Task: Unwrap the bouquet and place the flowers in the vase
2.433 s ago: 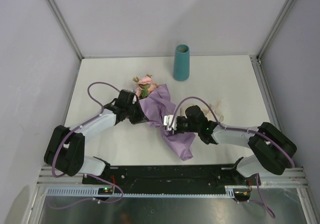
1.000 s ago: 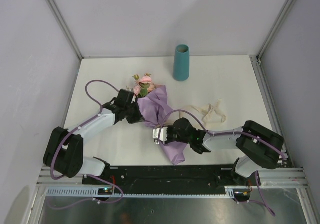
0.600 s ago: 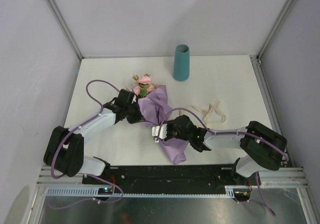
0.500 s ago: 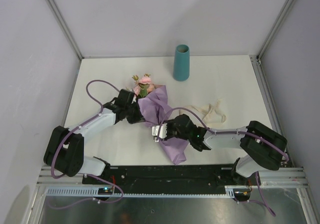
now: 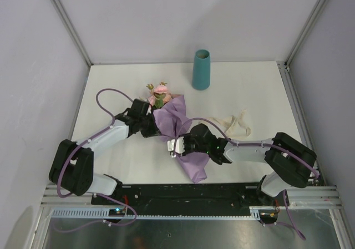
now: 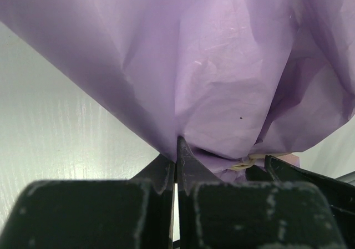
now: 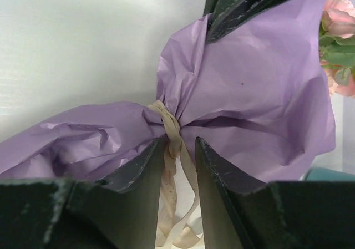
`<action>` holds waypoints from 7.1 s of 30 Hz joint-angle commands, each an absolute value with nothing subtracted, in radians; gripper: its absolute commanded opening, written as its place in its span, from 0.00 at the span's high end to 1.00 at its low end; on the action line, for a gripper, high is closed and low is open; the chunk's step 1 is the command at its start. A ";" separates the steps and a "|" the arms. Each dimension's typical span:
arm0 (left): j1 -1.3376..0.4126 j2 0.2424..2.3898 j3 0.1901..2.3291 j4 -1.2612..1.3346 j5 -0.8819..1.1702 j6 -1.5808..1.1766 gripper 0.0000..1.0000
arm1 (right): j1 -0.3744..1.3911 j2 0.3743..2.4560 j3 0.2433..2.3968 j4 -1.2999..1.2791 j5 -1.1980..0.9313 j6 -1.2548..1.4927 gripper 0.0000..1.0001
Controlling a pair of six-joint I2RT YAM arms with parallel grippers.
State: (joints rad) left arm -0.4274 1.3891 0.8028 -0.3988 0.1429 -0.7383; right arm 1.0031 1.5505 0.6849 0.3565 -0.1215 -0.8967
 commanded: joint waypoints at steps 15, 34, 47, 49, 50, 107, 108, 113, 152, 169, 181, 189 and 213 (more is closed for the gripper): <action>-0.433 1.399 0.837 -0.381 0.115 -0.732 1.00 | 1.010 1.608 0.765 0.407 -0.106 -0.917 0.98; -0.391 1.430 0.880 -0.448 -0.037 -0.718 1.00 | 0.996 1.430 0.660 0.498 -0.122 -0.664 1.00; -0.353 1.420 0.886 -0.480 -0.073 -0.706 1.00 | 0.959 1.335 0.504 0.569 -0.146 -0.483 1.00; -0.354 1.416 0.889 -0.481 -0.059 -0.707 1.00 | 0.957 1.329 0.502 0.575 -0.125 -0.479 1.00; -0.355 1.413 0.892 -0.478 -0.047 -0.708 1.00 | 0.956 1.327 0.502 0.582 -0.119 -0.486 1.00; -0.494 1.418 0.864 -0.386 0.100 -0.795 1.00 | 0.793 1.274 0.631 0.296 -0.030 0.914 0.64; -0.494 1.418 0.862 -0.383 0.101 -0.796 1.00 | 0.792 1.286 0.617 0.324 -0.038 0.974 0.64; -0.494 1.416 0.860 -0.375 0.109 -0.797 1.00 | 0.827 1.340 0.583 0.395 -0.015 1.134 0.65; -0.511 1.429 0.855 -0.352 0.125 -0.812 1.00 | 0.842 1.596 0.639 0.528 0.116 1.240 0.68; -0.511 1.456 0.856 -0.357 0.073 -0.788 1.00 | 0.752 1.538 0.580 0.735 -0.065 1.131 1.00; -0.511 1.447 0.874 -0.393 0.040 -0.781 1.00 | 0.690 1.640 0.546 1.062 -0.359 1.110 0.86; -0.513 1.433 0.873 -0.394 0.052 -0.787 1.00 | 0.693 1.760 0.526 1.147 -0.372 1.183 0.77; -0.514 1.420 0.875 -0.393 0.060 -0.788 1.00 | 0.750 1.527 0.515 0.635 -0.108 1.086 0.69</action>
State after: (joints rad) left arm -0.5076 1.4479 0.8463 -0.3870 0.0559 -0.7933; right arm 0.7406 1.5108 0.4953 0.6624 -0.1509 1.0874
